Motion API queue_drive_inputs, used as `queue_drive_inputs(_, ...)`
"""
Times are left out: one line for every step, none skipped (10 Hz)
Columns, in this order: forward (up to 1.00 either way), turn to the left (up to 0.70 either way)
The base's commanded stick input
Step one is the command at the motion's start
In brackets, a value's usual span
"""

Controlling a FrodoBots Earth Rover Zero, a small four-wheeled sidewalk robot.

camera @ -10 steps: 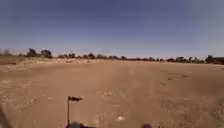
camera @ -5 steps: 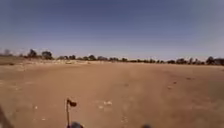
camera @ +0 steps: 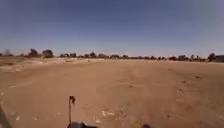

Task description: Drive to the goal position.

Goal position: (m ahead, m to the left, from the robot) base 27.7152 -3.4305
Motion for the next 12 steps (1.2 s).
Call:
queue_drive_inputs(0.7, 0.0)
queue_drive_inputs(0.7, 0.0)
queue_drive_inputs(0.7, 0.0)
queue_drive_inputs(0.7, 0.0)
queue_drive_inputs(0.7, 0.0)
queue_drive_inputs(0.7, 0.0)
queue_drive_inputs(0.7, 0.0)
queue_drive_inputs(0.7, 0.0)
queue_drive_inputs(0.7, 0.0)
queue_drive_inputs(0.7, 0.0)
queue_drive_inputs(0.7, 0.0)
queue_drive_inputs(0.7, 0.0)
